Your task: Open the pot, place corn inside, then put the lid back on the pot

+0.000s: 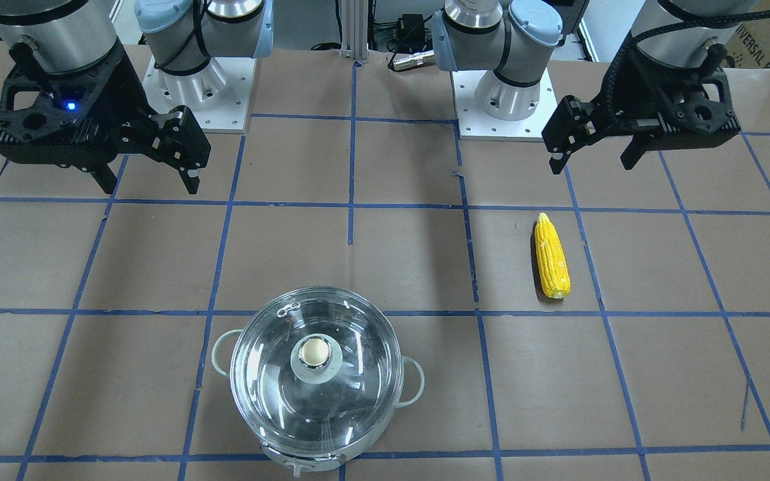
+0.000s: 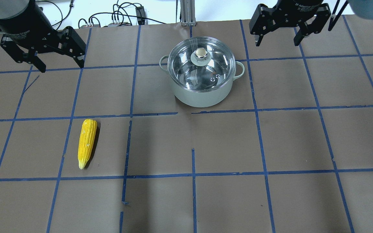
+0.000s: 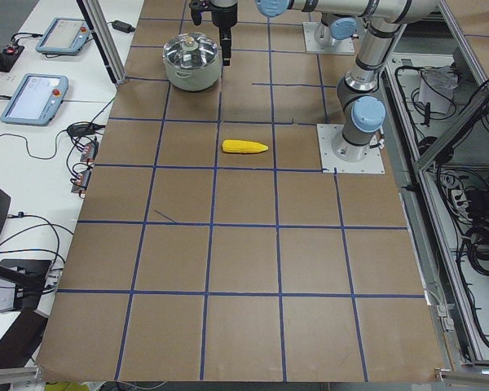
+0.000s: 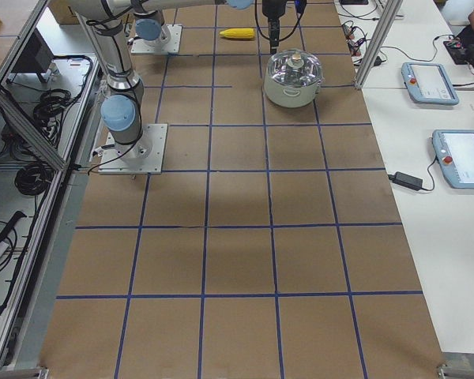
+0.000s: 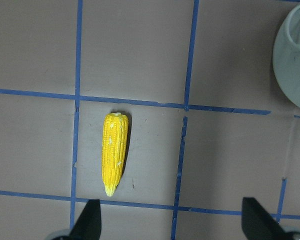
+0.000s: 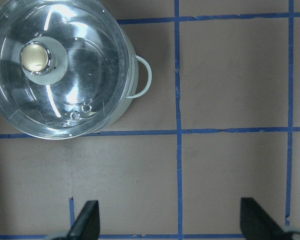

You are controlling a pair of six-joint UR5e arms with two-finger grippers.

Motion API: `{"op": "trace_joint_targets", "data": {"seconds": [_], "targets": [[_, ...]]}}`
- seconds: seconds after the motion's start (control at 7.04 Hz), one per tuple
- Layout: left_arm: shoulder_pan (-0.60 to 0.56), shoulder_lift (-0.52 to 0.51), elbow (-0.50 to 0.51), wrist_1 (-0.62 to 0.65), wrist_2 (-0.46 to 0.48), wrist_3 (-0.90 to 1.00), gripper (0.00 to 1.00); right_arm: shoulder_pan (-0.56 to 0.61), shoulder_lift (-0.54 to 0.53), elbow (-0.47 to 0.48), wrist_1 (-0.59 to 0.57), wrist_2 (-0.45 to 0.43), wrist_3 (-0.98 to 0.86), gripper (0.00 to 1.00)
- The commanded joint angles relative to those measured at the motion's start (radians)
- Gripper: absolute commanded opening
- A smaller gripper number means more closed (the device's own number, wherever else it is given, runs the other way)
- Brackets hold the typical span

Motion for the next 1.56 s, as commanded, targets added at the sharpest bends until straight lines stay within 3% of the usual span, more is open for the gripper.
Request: {"op": "trace_joint_targets", "data": {"seconds": [0.0, 0.57, 0.85, 0.99, 1.42], "targets": [[-0.002, -0.012, 0.014, 0.0, -0.002, 0.004, 1.0, 0.0, 0.0, 0.0, 0.004, 0.0, -0.002, 0.99], [-0.002, -0.011, 0.013, 0.0, 0.001, 0.01, 1.0, 0.003, 0.02, -0.014, 0.001, -0.003, 0.012, 0.99], [-0.002, -0.006, 0.004, 0.0, -0.001, 0.01, 1.0, 0.031, 0.102, -0.023, -0.082, 0.005, 0.021, 0.99], [-0.002, -0.008, 0.001, 0.0, -0.001, 0.01, 1.0, 0.075, 0.162, -0.075, -0.107, 0.014, 0.038, 0.99], [-0.002, -0.011, -0.005, 0.001, -0.001, 0.012, 1.0, 0.198, 0.442, -0.351, -0.106, 0.002, 0.084, 0.98]]}}
